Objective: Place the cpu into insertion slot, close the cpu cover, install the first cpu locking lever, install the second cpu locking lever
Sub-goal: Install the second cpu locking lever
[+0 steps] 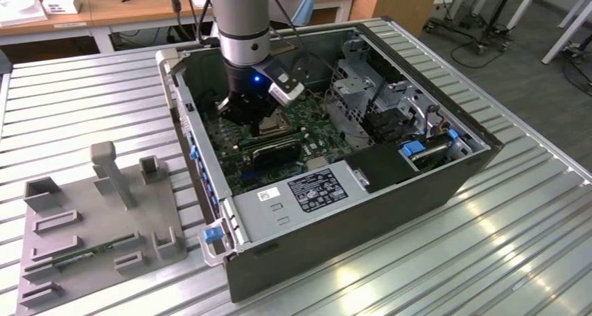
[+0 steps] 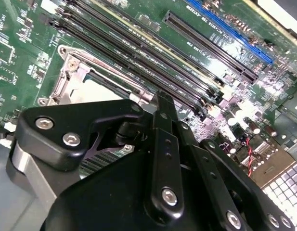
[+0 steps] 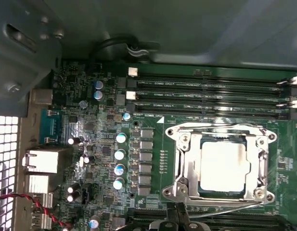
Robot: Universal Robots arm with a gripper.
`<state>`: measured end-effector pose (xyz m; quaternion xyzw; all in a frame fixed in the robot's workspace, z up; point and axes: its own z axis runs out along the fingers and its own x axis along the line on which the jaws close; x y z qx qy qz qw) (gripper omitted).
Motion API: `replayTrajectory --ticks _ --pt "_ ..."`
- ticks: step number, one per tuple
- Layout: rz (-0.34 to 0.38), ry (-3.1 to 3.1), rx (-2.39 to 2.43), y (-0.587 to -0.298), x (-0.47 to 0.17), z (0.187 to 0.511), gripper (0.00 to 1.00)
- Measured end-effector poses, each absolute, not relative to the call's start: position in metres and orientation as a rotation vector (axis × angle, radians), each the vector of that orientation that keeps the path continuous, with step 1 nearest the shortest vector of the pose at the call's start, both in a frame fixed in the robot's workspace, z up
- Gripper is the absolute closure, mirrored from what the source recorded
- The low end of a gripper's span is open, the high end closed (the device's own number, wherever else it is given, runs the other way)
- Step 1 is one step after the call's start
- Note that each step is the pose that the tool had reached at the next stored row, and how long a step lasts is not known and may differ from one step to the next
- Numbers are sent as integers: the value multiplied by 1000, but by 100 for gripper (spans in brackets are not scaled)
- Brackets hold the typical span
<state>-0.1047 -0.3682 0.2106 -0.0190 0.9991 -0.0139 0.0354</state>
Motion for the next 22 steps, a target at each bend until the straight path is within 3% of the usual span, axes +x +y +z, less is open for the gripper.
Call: replayTrajectory --ticks 22 --pt "22 3057 -56 -372 -110 203 89"
